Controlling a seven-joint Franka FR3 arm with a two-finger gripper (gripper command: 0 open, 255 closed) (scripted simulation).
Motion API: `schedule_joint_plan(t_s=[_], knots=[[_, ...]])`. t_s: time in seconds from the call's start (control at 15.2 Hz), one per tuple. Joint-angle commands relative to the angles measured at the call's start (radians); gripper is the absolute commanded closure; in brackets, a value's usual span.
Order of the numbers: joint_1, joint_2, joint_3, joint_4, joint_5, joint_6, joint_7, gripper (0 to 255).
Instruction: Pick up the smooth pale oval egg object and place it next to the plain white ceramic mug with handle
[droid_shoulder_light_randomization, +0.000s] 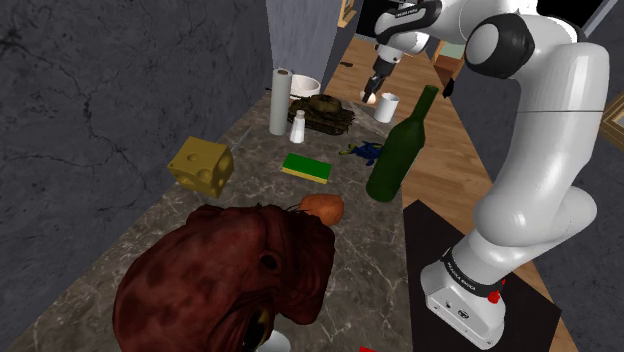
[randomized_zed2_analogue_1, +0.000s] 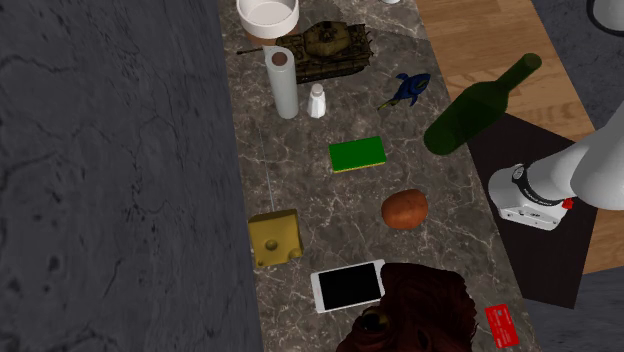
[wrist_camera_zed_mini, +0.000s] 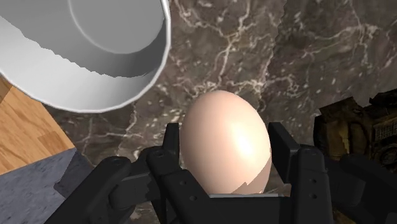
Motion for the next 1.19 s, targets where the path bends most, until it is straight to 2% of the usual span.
schedule_joint_plan(t_s=[0.0,0.53,1.06,1.12], knots=[[-0.001,0.010,0.001,-0.012,0.003,0.022,-0.005,255],[-0.001,0.048,0.006,-0.060,0.014,0.107,-0.022,255],[-0.001,0.048,0.006,-0.060,0.014,0.107,-0.022,255],[-0.001,0.048,0.006,-0.060,0.014,0.107,-0.022,0]])
